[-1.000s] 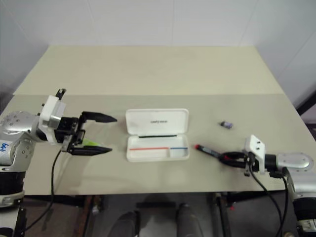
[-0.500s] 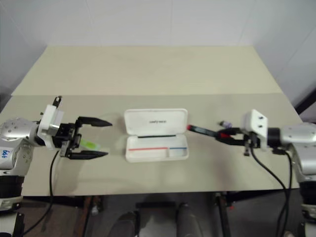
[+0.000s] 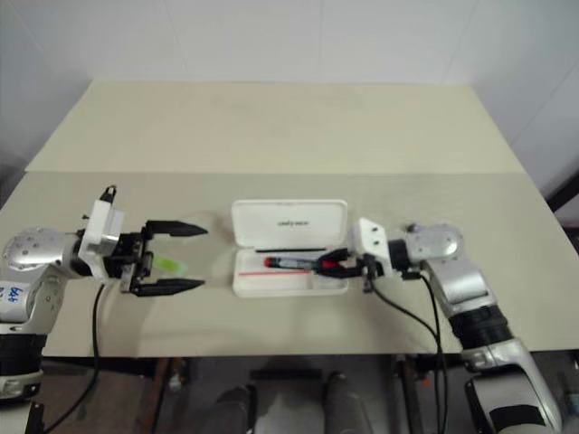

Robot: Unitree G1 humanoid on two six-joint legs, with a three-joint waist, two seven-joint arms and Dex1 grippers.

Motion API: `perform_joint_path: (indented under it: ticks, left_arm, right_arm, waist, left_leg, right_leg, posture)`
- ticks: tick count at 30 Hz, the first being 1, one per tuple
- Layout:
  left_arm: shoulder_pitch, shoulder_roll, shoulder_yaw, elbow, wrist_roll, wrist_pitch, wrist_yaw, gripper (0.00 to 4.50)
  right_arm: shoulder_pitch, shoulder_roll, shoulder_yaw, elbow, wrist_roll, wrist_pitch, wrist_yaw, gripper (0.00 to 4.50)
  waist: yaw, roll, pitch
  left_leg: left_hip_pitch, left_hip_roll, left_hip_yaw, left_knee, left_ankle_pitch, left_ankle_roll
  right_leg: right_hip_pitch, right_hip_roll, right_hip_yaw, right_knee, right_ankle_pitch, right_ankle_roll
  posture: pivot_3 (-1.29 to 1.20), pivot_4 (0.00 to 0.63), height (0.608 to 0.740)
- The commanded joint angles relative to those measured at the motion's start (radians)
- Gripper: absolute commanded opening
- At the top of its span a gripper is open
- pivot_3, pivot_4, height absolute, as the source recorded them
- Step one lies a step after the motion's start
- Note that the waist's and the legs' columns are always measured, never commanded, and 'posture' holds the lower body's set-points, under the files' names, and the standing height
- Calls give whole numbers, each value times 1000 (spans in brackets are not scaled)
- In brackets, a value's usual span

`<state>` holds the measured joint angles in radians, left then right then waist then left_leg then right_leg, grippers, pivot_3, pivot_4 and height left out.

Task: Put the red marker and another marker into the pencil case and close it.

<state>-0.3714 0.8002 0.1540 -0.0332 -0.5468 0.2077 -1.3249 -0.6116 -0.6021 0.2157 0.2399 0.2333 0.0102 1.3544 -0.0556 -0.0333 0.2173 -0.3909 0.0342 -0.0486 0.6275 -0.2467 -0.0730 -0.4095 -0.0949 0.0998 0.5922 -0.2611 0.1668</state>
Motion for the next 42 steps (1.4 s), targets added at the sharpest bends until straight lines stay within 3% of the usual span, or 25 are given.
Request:
perform_joint_path:
  ticks: [1,14,22,27,31,36,42]
  left_arm:
    - [15,-12,20,-55,-17,2,32,4500]
    - [27,-37,10,-77,-15,2,68,4500]
    - [13,-36,7,-67,-16,1,65,4500]
    - [15,-33,10,-64,-16,-1,63,4500]
    - [21,-33,14,-66,-17,0,65,4500]
    - [42,-36,37,-79,-22,18,108,4500]
    - [130,-67,97,-182,-59,93,247,4500]
  right_arm:
    - [-85,45,13,91,-34,-67,5,583]
    - [-188,151,45,260,-93,-145,22,583]
    - [-219,181,14,279,-88,-180,-8,3322]
    - [-223,187,-12,193,-28,-105,0,3322]
    - [-197,170,-32,-8,67,62,5,3322]
    - [-126,103,-40,-243,156,234,2,4482]
    - [-49,23,-89,-421,253,364,-26,4482]
  waist:
    - [-7,0,0]
    - [-7,0,0]
    - [-9,0,0]
    - [-8,0,0]
    - [-7,0,0]
    - [-1,0,0]
    - [1,0,0]
  left_leg:
    - [0,0,0,0,0,0]
    - [1,1,0,0,0,0]
    - [1,1,0,0,0,0]
    - [1,1,0,0,0,0]
    - [1,1,0,-1,0,0]
    - [1,1,0,-1,0,-1]
    - [0,1,0,-1,-1,-1]
  right_leg:
    - [0,0,0,0,0,1]
    - [0,1,0,2,1,1]
    - [0,1,0,3,1,1]
    - [0,1,0,2,1,1]
    - [-1,1,0,3,1,1]
    - [-1,1,0,2,0,1]
    - [-1,0,0,1,0,1]
  posture:
    - [0,150,740]
    - [0,150,740]
    - [0,150,740]
    - [0,150,740]
    - [0,150,740]
    - [0,150,740]
    - [0,150,740]
